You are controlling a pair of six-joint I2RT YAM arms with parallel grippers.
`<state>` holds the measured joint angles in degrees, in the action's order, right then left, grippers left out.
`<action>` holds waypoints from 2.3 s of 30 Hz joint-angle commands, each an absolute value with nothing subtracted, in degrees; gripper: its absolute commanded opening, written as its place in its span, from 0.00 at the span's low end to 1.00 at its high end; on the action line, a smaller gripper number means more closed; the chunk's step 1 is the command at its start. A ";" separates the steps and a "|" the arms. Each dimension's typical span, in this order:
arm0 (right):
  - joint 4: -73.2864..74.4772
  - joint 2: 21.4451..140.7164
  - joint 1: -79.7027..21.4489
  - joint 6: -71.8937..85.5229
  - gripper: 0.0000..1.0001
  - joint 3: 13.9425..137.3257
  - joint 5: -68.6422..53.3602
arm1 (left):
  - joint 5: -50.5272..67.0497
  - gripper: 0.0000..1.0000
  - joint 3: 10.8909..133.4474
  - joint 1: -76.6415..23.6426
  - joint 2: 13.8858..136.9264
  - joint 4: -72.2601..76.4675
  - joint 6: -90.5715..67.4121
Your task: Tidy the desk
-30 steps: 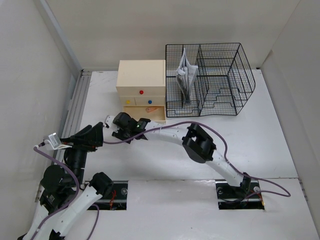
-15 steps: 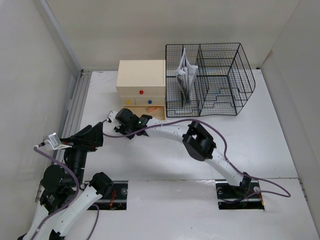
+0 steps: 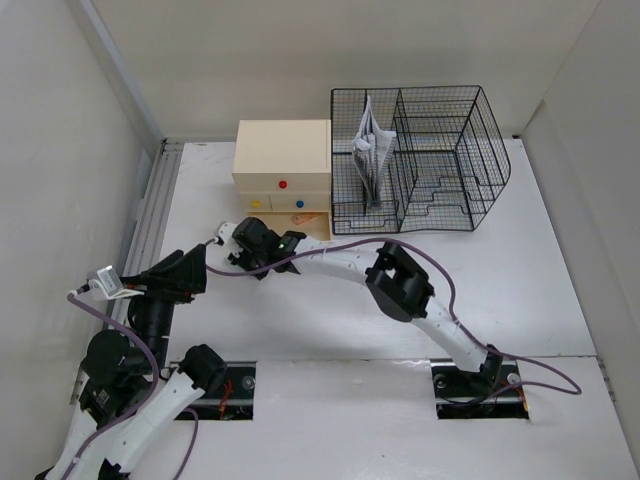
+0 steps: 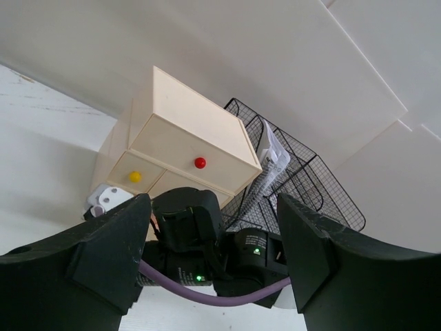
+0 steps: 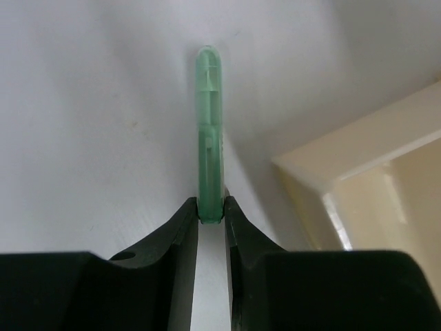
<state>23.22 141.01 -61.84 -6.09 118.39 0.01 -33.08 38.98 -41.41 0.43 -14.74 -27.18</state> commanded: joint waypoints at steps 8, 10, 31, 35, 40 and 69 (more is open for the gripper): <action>26.73 123.77 -61.26 -16.00 0.00 109.52 -27.51 | -32.96 0.71 38.94 -41.13 -2.02 -11.78 -25.93; 24.62 121.48 -61.26 -16.00 0.00 108.38 -24.89 | -32.96 0.71 38.94 -41.13 -2.02 -11.78 -25.93; 33.55 124.54 -52.04 -18.80 0.13 117.50 8.82 | -33.49 0.71 38.94 -41.13 -2.02 -11.78 -25.93; 34.10 124.54 -51.33 -20.74 0.48 117.51 1.85 | -33.49 0.71 38.94 -41.13 -2.02 -11.78 -25.93; 33.05 122.70 -51.33 -20.74 0.30 115.76 -3.67 | -33.49 0.71 38.94 -41.13 -2.02 -11.78 -25.93; 25.80 127.45 -52.82 -25.05 0.00 108.47 2.07 | -34.01 0.71 38.94 -41.13 -2.55 -11.78 -25.93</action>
<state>39.27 132.00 -50.72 -27.38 110.98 -17.78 -33.52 38.98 -41.41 0.40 -14.72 -27.00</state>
